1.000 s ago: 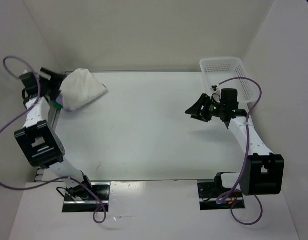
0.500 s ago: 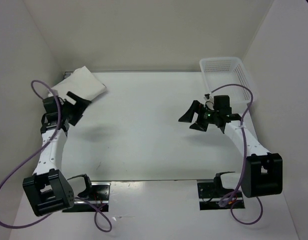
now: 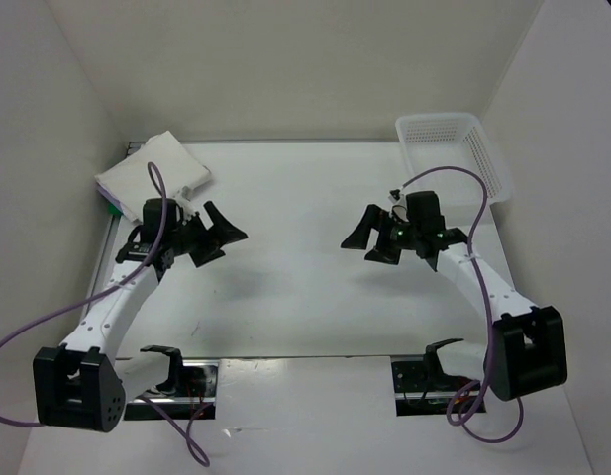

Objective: Fold and stack the t-shirts
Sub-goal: Put the neatly folded tshirt into the corner of the board with the left arm

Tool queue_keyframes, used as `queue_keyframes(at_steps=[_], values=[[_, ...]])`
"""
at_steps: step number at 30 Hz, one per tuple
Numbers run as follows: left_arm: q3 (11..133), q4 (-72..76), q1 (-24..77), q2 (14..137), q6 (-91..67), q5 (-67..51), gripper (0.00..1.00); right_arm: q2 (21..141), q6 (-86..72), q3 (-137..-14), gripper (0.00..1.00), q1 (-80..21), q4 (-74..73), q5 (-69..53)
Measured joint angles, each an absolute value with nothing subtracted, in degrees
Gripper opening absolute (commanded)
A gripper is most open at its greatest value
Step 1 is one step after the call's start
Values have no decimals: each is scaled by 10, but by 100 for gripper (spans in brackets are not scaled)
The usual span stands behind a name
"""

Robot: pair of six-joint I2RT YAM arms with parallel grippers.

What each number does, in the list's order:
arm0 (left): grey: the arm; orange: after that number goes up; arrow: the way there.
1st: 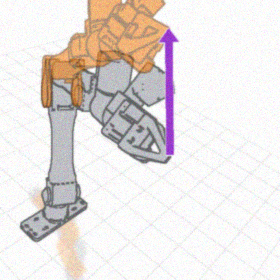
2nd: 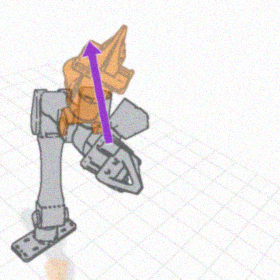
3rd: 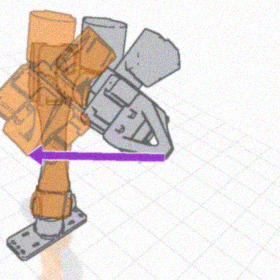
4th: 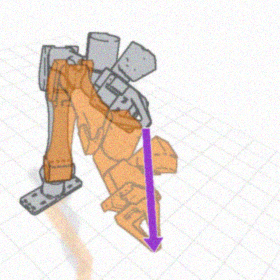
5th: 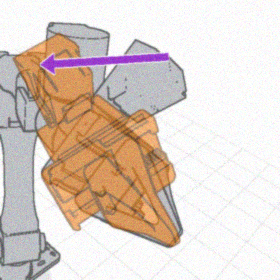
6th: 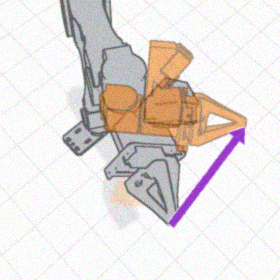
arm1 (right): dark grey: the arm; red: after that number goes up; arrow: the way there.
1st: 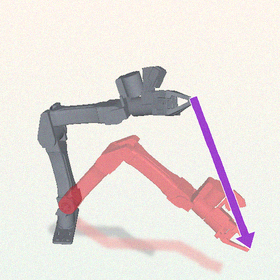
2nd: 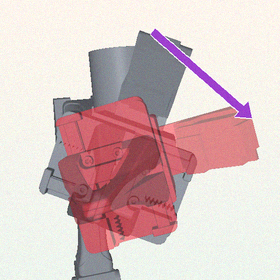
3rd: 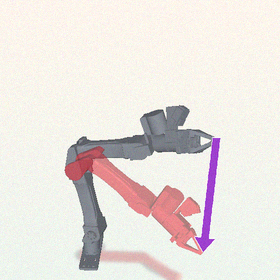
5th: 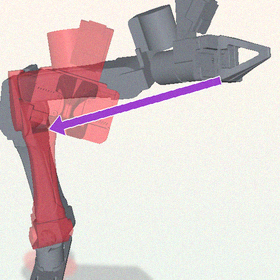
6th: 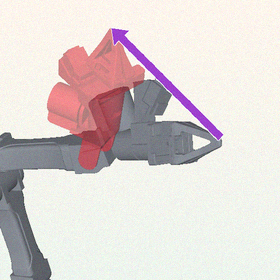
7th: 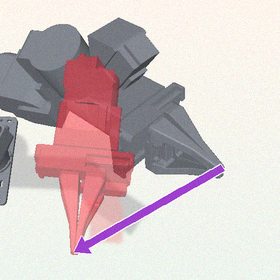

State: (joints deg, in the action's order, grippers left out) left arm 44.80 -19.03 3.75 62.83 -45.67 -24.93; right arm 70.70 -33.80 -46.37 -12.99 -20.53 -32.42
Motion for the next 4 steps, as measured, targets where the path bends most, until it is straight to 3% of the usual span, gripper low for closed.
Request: queue_keyframes(at_steps=[4], values=[[448, -170, 45, 631, -468, -277, 100, 695, -340, -464, 100, -130, -212, -319]])
